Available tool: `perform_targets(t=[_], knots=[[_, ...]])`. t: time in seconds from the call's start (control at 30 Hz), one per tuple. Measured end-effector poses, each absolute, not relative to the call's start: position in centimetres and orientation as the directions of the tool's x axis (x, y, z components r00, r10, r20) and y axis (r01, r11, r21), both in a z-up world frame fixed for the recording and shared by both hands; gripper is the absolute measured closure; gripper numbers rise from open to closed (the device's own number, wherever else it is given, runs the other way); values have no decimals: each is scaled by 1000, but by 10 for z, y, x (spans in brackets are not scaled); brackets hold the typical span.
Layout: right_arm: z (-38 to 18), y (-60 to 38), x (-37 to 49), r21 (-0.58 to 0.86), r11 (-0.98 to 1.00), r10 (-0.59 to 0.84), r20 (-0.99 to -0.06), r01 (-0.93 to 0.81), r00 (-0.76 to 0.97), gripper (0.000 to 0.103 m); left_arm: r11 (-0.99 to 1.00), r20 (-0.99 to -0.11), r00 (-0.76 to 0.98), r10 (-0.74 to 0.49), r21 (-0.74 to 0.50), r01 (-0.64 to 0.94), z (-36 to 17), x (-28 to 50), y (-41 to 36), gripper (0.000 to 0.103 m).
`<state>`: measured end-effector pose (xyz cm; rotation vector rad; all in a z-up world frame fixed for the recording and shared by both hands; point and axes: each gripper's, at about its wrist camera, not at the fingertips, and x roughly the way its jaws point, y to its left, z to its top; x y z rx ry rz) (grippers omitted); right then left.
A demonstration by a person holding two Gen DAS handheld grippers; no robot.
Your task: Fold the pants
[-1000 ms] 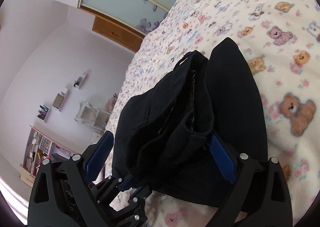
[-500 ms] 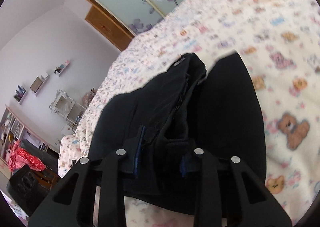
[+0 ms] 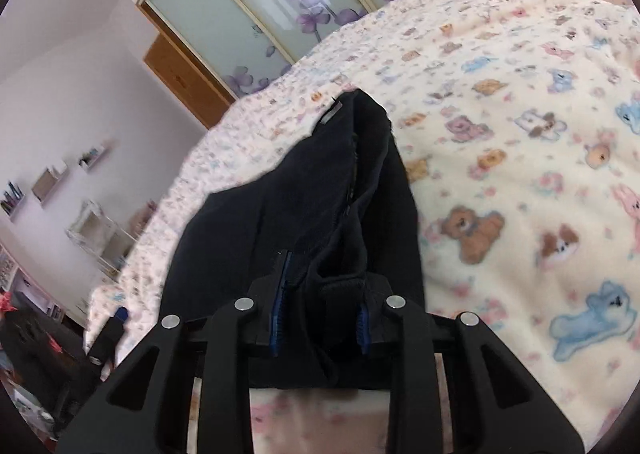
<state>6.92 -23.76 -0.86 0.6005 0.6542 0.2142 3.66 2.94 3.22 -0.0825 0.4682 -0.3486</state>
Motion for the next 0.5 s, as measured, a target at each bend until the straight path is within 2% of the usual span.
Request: perform_targets(t=[0.1, 0.17, 0.2, 0.27, 0.3, 0.43, 0.5], knots=[[-15, -236, 67, 556, 831, 347, -534, 11, 771, 72, 943, -436, 837, -332, -177, 281, 31, 42, 35, 2], [-16, -234, 68, 536, 844, 338, -561, 20, 756, 64, 944, -444, 834, -328, -192, 269, 33, 46, 38, 2], [-14, -233, 67, 516, 856, 324, -575, 25, 752, 53, 945, -448, 834, -323, -195, 262, 34, 50, 39, 2], [-8, -231, 61, 459, 888, 275, -589, 35, 760, 38, 955, -459, 838, -295, -179, 238, 40, 57, 37, 2], [-3, -230, 57, 433, 901, 255, -581, 28, 773, 35, 962, -467, 841, -272, -162, 221, 43, 61, 34, 2], [22, -237, 44, 372, 928, 178, -499, 24, 848, 34, 971, -508, 828, -238, -136, 196, 47, 80, 20, 2], [34, -232, 43, 343, 938, 208, -447, -48, 870, 35, 969, -527, 813, -247, -150, 197, 45, 89, 11, 2]])
